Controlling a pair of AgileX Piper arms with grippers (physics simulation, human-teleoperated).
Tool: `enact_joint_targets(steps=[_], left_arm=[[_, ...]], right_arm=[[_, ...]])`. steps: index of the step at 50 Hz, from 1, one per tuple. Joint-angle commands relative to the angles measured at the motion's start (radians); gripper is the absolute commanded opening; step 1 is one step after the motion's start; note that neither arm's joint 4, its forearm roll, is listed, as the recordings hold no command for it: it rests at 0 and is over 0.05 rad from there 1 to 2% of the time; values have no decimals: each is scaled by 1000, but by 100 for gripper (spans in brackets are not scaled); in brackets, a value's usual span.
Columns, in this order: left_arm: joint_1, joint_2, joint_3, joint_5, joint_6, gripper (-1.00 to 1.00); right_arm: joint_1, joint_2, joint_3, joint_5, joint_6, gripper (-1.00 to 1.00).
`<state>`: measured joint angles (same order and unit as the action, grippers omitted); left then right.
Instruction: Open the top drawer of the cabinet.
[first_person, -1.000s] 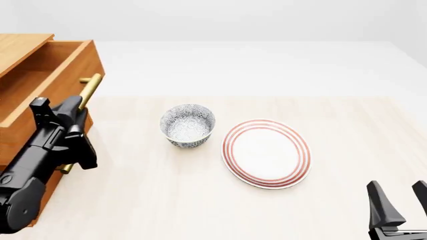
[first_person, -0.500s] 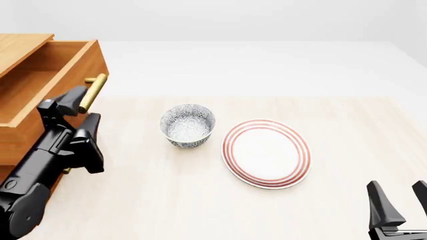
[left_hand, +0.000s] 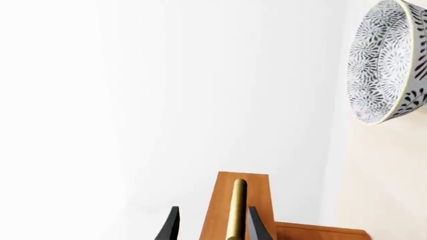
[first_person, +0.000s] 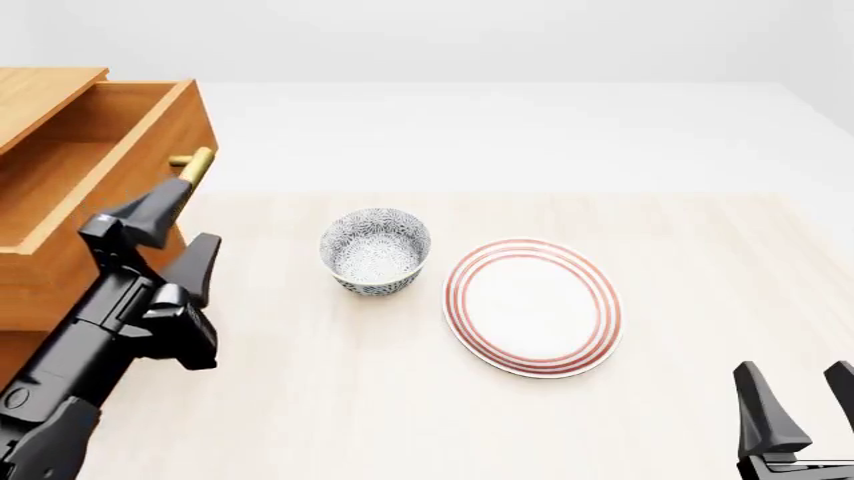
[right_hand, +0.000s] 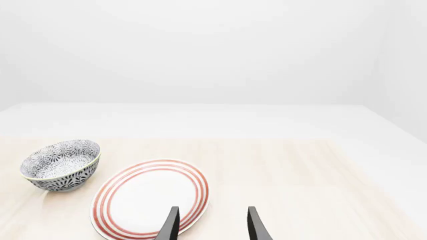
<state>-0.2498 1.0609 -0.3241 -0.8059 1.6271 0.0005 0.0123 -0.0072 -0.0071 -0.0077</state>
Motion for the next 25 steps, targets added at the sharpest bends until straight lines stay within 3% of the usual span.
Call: enact_joint_targets(steps=[1, 10, 25], left_arm=[[-63, -36, -1, 32, -8, 100], [-91, -72, -24, 91, -54, 100], [-82, -136, -72, 213, -263, 100]], right_arm=[[0, 0, 0, 0, 0, 100], [0, 0, 0, 0, 0, 100], [1, -5, 1, 3, 0, 100]])
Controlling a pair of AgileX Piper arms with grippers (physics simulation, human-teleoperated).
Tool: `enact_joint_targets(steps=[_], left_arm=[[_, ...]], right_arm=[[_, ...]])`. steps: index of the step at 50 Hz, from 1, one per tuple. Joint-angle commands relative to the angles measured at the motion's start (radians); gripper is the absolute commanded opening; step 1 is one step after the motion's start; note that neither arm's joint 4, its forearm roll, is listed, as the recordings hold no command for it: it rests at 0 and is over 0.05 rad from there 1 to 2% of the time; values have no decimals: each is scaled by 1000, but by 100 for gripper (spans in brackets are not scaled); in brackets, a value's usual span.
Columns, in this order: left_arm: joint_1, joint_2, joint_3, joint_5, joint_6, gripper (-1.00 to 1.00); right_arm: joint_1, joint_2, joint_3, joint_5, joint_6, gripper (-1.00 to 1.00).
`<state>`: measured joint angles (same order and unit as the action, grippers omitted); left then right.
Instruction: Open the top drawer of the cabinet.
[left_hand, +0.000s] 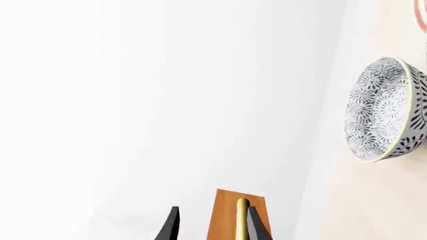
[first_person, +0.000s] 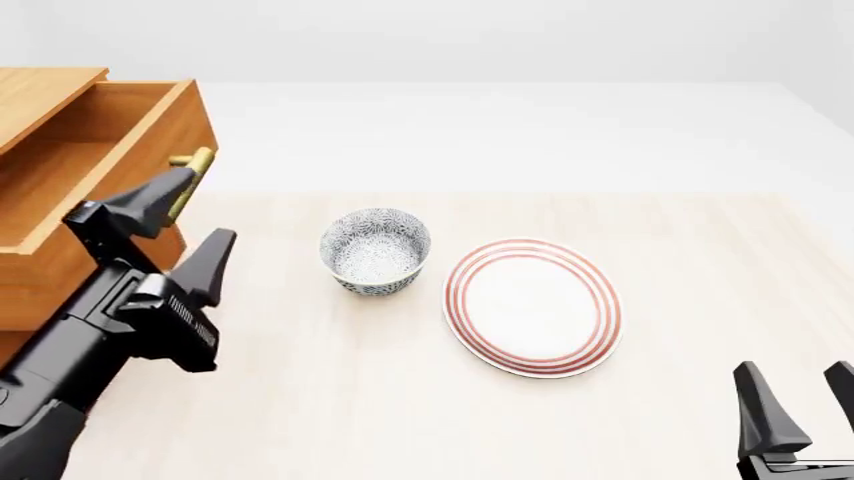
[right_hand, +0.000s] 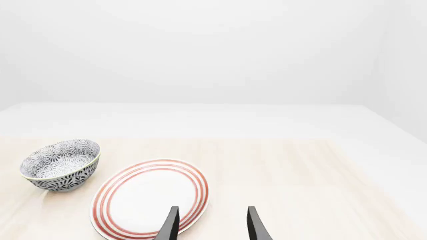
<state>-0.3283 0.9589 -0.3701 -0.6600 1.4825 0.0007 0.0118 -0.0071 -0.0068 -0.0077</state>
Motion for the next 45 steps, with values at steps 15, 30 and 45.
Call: enact_joint_targets(steps=[15, 30, 45], left_arm=[[1, -44, -81, 116, -314, 100], [42, -131, -134, 230, -496, 100], [91, -247, -237, 510, -718, 100]], right_arm=[[1, -8, -5, 13, 0, 100], [1, -7, -8, 15, 0, 100], [1, -1, -7, 8, 0, 100]])
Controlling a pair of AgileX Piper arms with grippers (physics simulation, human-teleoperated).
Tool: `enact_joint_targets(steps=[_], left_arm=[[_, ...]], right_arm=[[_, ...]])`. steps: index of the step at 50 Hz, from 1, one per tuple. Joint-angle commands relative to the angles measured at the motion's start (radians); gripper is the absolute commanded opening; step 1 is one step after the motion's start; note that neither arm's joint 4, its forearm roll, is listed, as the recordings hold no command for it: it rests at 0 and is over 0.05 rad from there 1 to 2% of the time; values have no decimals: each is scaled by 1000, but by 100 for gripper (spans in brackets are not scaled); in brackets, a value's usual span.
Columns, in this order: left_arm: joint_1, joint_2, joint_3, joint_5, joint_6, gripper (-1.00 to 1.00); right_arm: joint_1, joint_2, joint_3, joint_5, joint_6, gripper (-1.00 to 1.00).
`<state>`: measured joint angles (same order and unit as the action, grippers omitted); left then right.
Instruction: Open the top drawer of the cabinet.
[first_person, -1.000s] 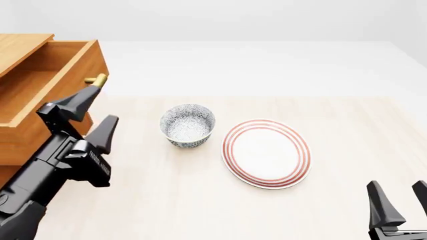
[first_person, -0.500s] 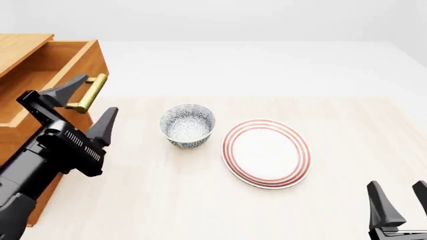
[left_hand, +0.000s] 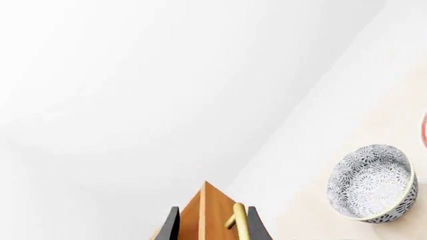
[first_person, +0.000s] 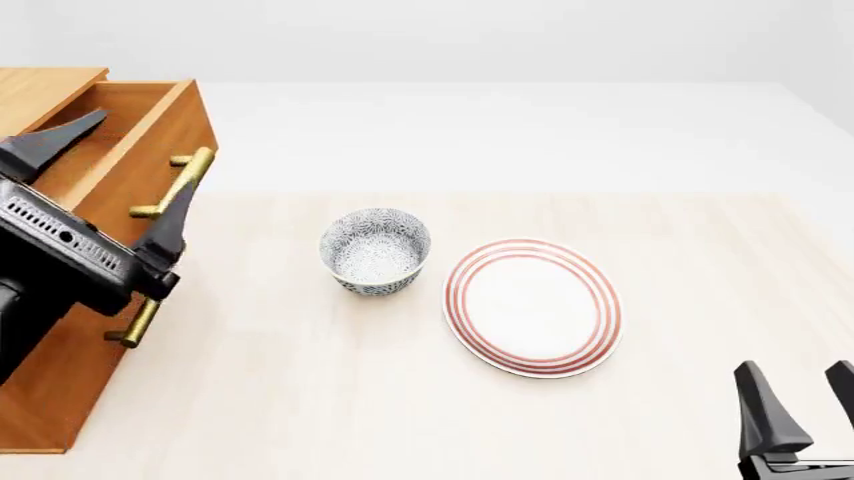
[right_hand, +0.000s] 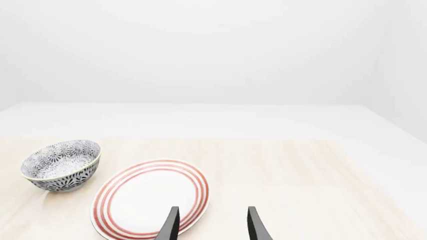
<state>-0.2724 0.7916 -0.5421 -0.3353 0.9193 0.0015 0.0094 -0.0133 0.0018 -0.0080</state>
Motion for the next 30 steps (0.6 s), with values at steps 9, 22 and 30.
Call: enact_joint_targets(steps=[9, 22, 30], left_arm=[[51, -122, -118, 335, -255, 100], [74, -141, -262, 562, -413, 100], [94, -149, -308, 646, -460, 100]], right_arm=[[0, -1, 1, 0, 0, 100], [0, -4, -2, 6, 0, 100], [0, -4, -2, 6, 0, 100]])
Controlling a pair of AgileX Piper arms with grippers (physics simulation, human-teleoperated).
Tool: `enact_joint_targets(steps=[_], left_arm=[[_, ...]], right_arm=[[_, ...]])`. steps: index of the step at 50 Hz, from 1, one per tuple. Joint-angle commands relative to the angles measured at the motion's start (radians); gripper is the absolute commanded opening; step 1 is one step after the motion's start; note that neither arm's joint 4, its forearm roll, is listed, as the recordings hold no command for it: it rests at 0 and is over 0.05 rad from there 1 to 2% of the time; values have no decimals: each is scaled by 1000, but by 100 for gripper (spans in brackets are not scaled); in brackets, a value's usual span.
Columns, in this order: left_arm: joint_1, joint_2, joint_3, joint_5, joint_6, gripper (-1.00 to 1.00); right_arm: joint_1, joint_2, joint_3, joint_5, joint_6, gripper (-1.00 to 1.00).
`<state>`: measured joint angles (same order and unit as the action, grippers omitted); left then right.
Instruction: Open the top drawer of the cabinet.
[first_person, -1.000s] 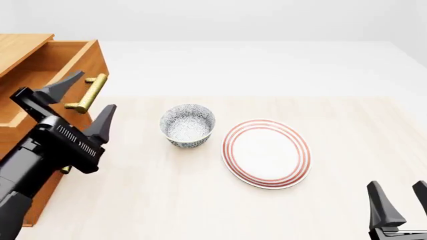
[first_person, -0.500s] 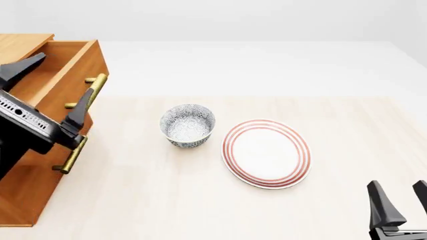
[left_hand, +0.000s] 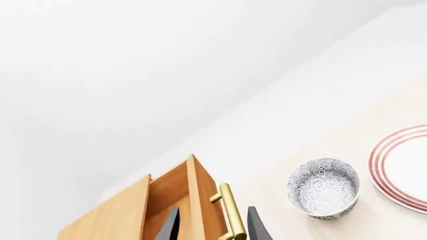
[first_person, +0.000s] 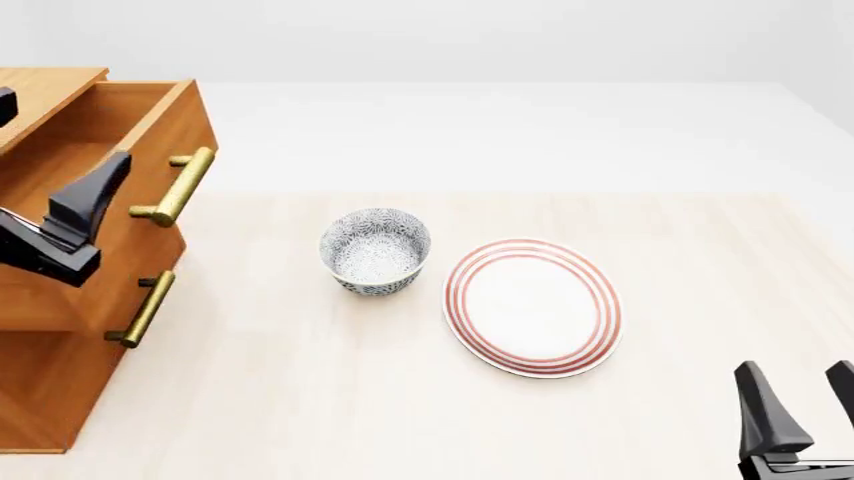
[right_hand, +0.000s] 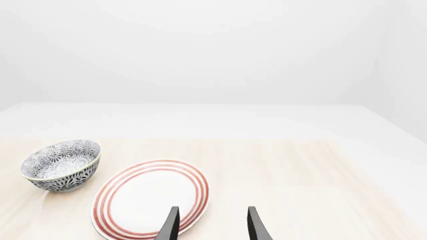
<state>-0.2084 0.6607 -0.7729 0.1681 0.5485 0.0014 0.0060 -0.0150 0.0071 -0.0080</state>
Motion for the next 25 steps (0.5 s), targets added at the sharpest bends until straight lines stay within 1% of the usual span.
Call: enact_joint_targets(steps=[1, 2, 4, 5, 6, 8, 9, 10, 11, 12, 13, 14, 16, 17, 20, 23, 24, 25], left_arm=[[30, -18, -77, 143, -90, 100], [11, 0, -98, 160, -116, 100], [11, 0, -98, 160, -116, 100], [33, -17, -120, 207, -111, 100], [33, -17, -120, 207, -111, 100], [39, -3, -147, 250, -127, 100], [31, -3, -148, 249, -119, 100], [36, -2, -156, 265, -124, 100], [24, 20, -168, 277, -143, 100], [24, 20, -169, 277, -143, 100], [40, 15, -179, 297, -142, 100], [32, 21, -187, 301, -148, 100], [44, 24, -203, 324, -156, 100], [69, 31, -202, 344, -151, 100], [55, 45, -217, 354, -168, 100], [59, 48, -235, 378, -170, 100], [89, 60, -238, 407, -163, 100], [89, 60, -238, 407, -163, 100]], right_arm=[[0, 0, 0, 1, 0, 100], [0, -1, 0, 1, 0, 100], [0, -1, 0, 1, 0, 100], [0, -1, 0, 1, 0, 100], [0, -1, 0, 1, 0, 100], [0, -1, 0, 1, 0, 100], [0, -1, 0, 1, 0, 100], [0, -1, 0, 1, 0, 100], [0, 0, 0, 1, 0, 100], [0, 0, 0, 1, 0, 100], [0, -1, 0, 1, 0, 100], [0, -1, 0, 1, 0, 100], [0, 0, 0, 1, 0, 100], [0, -1, 0, 1, 0, 100], [0, -1, 0, 1, 0, 100], [0, -1, 0, 1, 1, 100], [0, -1, 0, 1, 0, 100], [0, -1, 0, 1, 0, 100]])
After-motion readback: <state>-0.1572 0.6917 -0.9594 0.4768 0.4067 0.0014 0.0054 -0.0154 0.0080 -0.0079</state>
